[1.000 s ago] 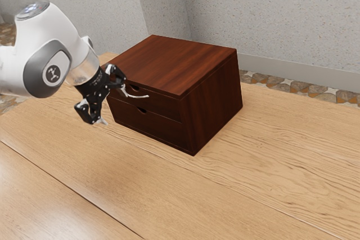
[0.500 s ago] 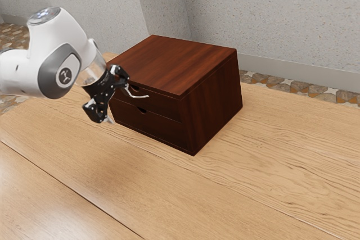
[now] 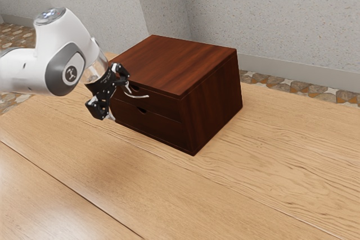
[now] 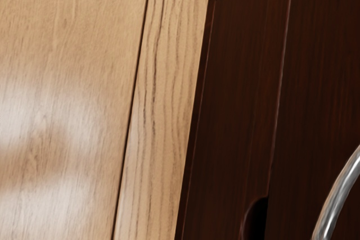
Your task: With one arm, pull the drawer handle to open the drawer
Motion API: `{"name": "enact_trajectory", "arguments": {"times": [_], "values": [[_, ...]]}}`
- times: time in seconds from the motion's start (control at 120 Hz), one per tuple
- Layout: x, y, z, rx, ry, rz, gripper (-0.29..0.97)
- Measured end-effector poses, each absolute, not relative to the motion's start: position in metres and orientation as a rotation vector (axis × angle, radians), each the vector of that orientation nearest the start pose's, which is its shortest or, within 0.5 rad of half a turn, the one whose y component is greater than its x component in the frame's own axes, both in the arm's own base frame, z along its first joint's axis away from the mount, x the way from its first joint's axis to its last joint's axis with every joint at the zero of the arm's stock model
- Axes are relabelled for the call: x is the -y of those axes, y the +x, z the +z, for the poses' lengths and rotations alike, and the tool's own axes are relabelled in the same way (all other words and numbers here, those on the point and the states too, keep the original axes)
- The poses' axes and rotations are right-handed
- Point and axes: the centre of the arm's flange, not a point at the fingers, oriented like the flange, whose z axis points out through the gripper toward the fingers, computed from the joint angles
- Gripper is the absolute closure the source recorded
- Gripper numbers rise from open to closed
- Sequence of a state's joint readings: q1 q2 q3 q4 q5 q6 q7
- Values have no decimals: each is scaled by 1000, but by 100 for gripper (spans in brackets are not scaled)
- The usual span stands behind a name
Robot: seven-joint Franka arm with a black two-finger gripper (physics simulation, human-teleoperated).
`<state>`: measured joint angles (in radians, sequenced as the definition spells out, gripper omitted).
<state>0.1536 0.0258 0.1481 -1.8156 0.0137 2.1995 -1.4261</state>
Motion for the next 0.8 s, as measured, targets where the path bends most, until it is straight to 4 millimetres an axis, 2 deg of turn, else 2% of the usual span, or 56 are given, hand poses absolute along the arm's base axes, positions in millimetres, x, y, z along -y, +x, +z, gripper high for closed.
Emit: {"name": "enact_trajectory", "arguments": {"times": [0.333, 0.717, 0.8], "values": [[-168, 588, 549, -2204, 1930, 458, 0], [-170, 584, 551, -2209, 1896, 441, 0], [-171, 582, 551, -2212, 1883, 432, 5]]}}
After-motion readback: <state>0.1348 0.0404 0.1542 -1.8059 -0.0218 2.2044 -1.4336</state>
